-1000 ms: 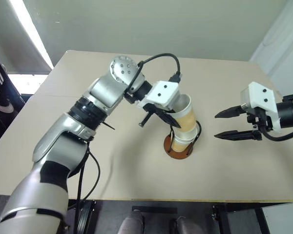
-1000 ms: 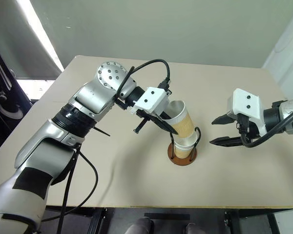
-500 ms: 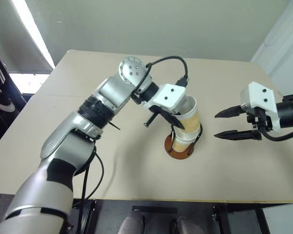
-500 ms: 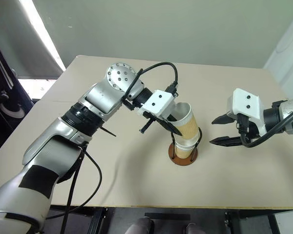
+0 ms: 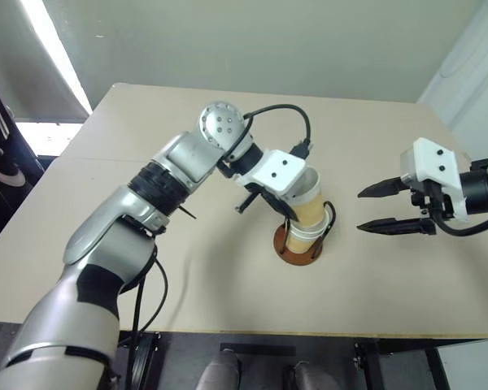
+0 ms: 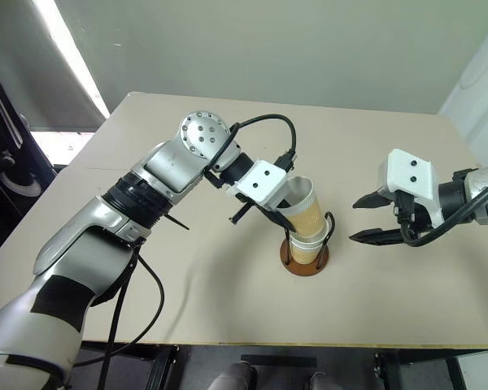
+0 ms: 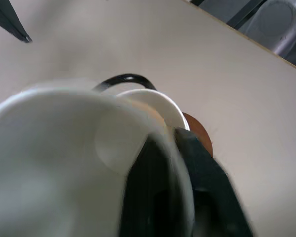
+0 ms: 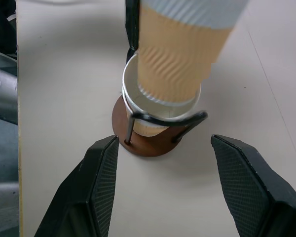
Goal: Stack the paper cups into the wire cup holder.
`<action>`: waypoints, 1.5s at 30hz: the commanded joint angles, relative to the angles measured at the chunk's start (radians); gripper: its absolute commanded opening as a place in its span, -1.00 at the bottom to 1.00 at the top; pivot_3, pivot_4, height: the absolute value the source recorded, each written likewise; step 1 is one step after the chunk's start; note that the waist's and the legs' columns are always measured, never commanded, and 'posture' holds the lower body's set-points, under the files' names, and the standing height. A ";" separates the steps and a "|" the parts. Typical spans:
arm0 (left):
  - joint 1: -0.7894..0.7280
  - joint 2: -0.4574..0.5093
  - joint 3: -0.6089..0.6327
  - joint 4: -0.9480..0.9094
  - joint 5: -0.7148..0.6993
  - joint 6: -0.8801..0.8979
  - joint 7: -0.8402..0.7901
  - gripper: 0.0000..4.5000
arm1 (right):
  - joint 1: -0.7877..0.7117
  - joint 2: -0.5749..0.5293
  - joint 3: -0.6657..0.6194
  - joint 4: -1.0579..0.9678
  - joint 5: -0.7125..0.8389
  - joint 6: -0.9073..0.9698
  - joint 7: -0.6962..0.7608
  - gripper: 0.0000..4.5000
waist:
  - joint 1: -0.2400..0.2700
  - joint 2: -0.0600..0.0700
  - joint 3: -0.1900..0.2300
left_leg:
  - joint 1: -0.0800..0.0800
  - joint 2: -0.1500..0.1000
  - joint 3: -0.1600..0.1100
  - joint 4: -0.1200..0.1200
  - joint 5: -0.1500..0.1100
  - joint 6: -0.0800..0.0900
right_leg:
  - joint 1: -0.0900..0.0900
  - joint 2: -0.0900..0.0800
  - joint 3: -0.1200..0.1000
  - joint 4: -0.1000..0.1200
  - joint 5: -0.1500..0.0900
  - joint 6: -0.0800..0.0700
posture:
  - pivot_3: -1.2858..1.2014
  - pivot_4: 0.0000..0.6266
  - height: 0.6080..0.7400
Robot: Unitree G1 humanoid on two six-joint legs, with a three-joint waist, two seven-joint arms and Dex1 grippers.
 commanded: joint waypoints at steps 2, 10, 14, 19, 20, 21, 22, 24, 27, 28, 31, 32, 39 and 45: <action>-0.032 -0.023 0.021 -0.012 -0.018 0.010 -0.039 -0.06 | -0.007 -0.019 -0.039 -0.013 0.007 0.003 0.009 0.34 | 0.000 0.000 0.000 | 0.000 0.000 0.000 0.000 0.000 0.000 | 0.000 0.000 0.000 0.000 0.000 0.000 | 0.03 -0.52 1.00; -0.048 -0.050 0.073 -0.003 -0.043 0.056 -0.039 0.99 | 0.000 -0.021 -0.042 -0.008 0.001 -0.001 0.014 0.34 | 0.002 0.000 0.000 | -0.001 0.000 0.001 0.002 0.000 0.001 | 0.000 0.000 0.000 0.000 0.000 0.001 | 0.03 -0.52 1.00; -0.046 -0.050 0.083 -0.029 -0.077 0.099 -0.039 0.99 | -0.004 -0.021 -0.041 -0.004 -0.002 -0.002 0.015 0.34 | 0.002 0.000 0.000 | -0.002 0.000 0.001 0.003 0.000 0.001 | 0.000 0.000 0.000 0.000 0.001 0.001 | 0.03 -0.52 1.00; -0.046 -0.051 0.070 -0.059 -0.109 0.131 -0.039 0.99 | -0.004 -0.027 -0.047 -0.006 0.002 0.006 0.015 0.34 | 0.002 0.000 0.000 | -0.003 0.000 0.001 0.006 -0.001 0.001 | -0.001 0.000 0.000 0.001 0.001 0.001 | 0.03 -0.52 1.00; -0.046 -0.053 0.068 -0.060 -0.111 0.133 -0.039 0.99 | -0.003 -0.028 -0.050 -0.008 0.005 0.009 0.014 0.34 | 0.002 0.000 0.000 | -0.003 0.000 0.001 0.006 -0.001 0.001 | -0.001 0.000 0.000 0.001 0.001 0.002 | 0.03 -0.52 1.00; -0.046 -0.056 0.065 -0.060 -0.112 0.134 -0.039 0.99 | -0.001 -0.029 -0.053 -0.011 0.008 0.013 0.013 0.34 | 0.002 0.000 0.000 | -0.004 0.000 0.001 0.007 -0.001 0.001 | -0.001 0.000 0.000 0.001 0.001 0.002 | 0.03 -0.52 1.00; -0.045 -0.058 0.061 -0.063 -0.113 0.135 -0.039 0.99 | 0.001 -0.031 -0.056 -0.013 0.011 0.016 0.013 0.34 | 0.002 0.000 0.000 | -0.004 0.000 0.001 0.007 -0.001 0.001 | -0.001 0.000 0.000 0.001 0.001 0.002 | 0.03 -0.52 1.00; -0.042 -0.062 0.056 -0.068 -0.113 0.137 -0.039 0.99 | 0.005 -0.035 -0.061 -0.017 0.014 0.019 0.013 0.34 | 0.002 0.000 0.000 | -0.004 0.000 0.001 0.008 -0.001 0.002 | -0.001 0.000 0.000 0.001 0.001 0.003 | 0.03 -0.52 1.00; -0.042 -0.065 0.068 -0.060 -0.107 0.136 -0.039 0.99 | 0.011 -0.038 -0.068 -0.018 0.016 0.020 0.012 0.34 | 0.003 0.000 0.000 | -0.004 0.000 0.001 0.009 -0.001 0.002 | 0.000 0.000 0.000 0.001 0.002 0.003 | 0.03 -0.52 1.00; -0.042 -0.065 0.083 -0.051 -0.102 0.138 -0.039 0.99 | 0.013 -0.040 -0.069 -0.019 0.017 0.019 0.011 0.34 | 0.003 0.000 0.000 | -0.004 0.000 0.001 0.009 -0.001 0.002 | 0.000 0.000 0.000 0.001 0.002 0.003 | 0.03 -0.52 1.00; -0.031 -0.066 0.169 -0.038 -0.113 0.190 -0.036 0.99 | 0.023 -0.038 -0.072 -0.011 0.009 0.009 0.008 0.34 | 0.003 0.000 0.000 | -0.004 0.000 0.001 0.009 -0.001 0.002 | -0.001 0.000 0.000 0.001 0.002 0.003 | 0.03 -0.52 1.00; -0.023 -0.063 0.198 -0.041 -0.117 0.212 -0.031 0.99 | 0.027 -0.036 -0.071 -0.006 0.004 0.003 0.005 0.34 | 0.003 0.000 0.000 | -0.004 0.000 0.001 0.010 -0.001 0.002 | -0.001 0.000 0.000 0.001 0.002 0.004 | 0.03 -0.52 1.00; 0.125 0.081 0.457 -0.075 -0.143 0.382 0.095 0.99 | 0.091 0.004 -0.095 0.130 -0.061 -0.057 -0.066 0.34 | -0.001 0.003 -0.002 | -0.003 0.001 0.002 0.009 -0.001 0.002 | -0.002 0.000 0.001 0.002 0.002 0.004 | 0.03 -0.52 1.00; 0.322 0.203 0.726 -0.050 -0.145 0.476 0.365 0.99 | 0.142 0.095 -0.164 0.346 -0.125 -0.123 -0.196 0.34 | -0.001 0.003 -0.002 | -0.003 0.000 0.003 0.010 0.000 0.003 | -0.004 0.000 0.002 0.002 0.002 0.004 | 0.03 -0.52 1.00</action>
